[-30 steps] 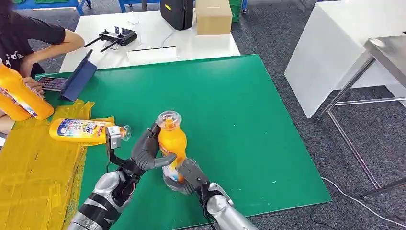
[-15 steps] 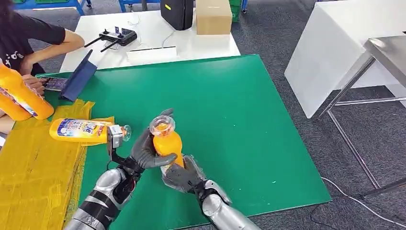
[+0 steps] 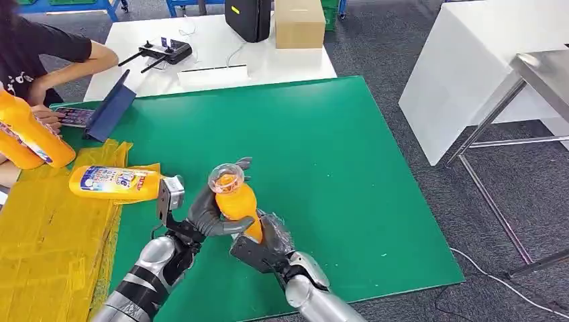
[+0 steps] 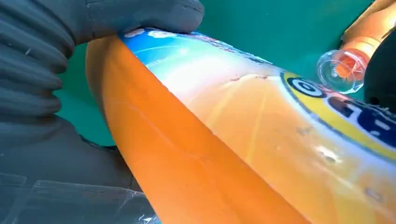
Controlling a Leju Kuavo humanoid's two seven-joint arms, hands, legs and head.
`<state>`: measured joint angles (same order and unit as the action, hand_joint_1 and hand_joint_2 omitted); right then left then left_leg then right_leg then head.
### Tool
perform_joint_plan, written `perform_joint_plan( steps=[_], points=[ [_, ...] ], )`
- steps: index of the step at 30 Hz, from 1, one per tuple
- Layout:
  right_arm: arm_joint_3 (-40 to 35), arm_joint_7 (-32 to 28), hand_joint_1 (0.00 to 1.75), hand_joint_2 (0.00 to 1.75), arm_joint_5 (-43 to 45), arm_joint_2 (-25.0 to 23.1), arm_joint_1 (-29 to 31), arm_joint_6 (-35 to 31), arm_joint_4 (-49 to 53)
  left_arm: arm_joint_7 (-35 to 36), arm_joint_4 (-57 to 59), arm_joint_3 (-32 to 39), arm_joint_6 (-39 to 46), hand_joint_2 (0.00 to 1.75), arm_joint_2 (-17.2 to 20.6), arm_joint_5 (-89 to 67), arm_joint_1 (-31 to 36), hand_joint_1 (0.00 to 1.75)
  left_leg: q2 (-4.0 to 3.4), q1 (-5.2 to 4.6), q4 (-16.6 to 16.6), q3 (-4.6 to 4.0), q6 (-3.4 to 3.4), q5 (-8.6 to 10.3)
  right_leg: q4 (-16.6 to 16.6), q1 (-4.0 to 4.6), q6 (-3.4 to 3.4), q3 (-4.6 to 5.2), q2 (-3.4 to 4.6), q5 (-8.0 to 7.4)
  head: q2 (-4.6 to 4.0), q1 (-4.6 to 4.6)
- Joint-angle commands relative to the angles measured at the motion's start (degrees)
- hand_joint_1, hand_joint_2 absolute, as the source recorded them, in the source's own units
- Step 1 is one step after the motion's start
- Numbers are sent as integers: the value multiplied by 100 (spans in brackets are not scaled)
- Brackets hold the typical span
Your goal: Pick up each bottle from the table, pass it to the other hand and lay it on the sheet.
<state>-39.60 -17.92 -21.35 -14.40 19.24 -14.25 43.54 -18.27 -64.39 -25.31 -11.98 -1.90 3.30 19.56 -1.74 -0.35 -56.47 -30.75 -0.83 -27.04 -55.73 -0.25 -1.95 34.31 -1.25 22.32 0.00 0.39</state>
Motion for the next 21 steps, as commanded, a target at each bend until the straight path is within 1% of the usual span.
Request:
perform_joint_plan(
  steps=[1,8,10,11,12,13,17,18,19,20,21],
  points=[
    [-165,-105,175,175,-114,120,93,19,289,82,379,69,13,175,-98,51,58,175,7,1,2,5,4,-2,2,0,1,-5,6,1,0,0],
    [-109,-141,175,175,-104,116,60,-20,295,85,351,154,-9,175,-100,152,34,175,12,8,-1,12,8,-6,3,6,3,-14,11,4,0,0],
    [-24,-251,175,175,-21,113,-48,-84,462,78,281,232,24,175,-89,212,-23,175,7,2,1,4,4,-2,1,0,1,-4,6,1,2,0],
    [2,-319,175,175,6,141,-113,-114,622,67,228,295,43,175,-69,268,-59,175,9,9,-1,13,8,-8,3,6,3,-15,14,5,0,0],
    [17,-331,175,175,18,153,-135,-130,688,62,206,326,56,175,-54,286,-69,175,6,4,1,6,5,-4,2,2,2,-7,11,2,0,0],
    [28,-344,175,175,35,191,-180,-128,834,55,156,387,84,175,-30,318,-91,175,15,15,-5,19,13,-14,2,11,5,-23,20,9,0,0],
    [107,-357,175,175,96,310,-319,-128,1325,59,-4,561,126,175,66,364,-140,175,5,6,-1,7,7,-6,1,4,3,-7,16,2,0,-2],
    [132,-373,113,175,112,330,-344,-140,1418,63,-33,593,134,175,103,363,-141,175,6,8,-2,9,8,-8,1,5,3,-9,18,4,0,-2],
    [167,-420,3,175,149,351,-381,-165,1535,49,-63,644,174,175,126,365,-156,175,10,12,-5,14,11,-12,0,8,4,-16,21,7,2,0],
    [196,-436,3,175,182,399,-450,-172,1755,53,-135,706,203,175,187,358,-173,175,5,8,-3,5,8,-7,0,5,3,-7,18,3,0,-2],
    [215,-428,0,175,205,431,-516,-166,1913,43,-197,733,275,175,204,301,-196,175,0,3,-1,-1,5,-4,-1,1,2,0,15,0,0,2]
  ],
)
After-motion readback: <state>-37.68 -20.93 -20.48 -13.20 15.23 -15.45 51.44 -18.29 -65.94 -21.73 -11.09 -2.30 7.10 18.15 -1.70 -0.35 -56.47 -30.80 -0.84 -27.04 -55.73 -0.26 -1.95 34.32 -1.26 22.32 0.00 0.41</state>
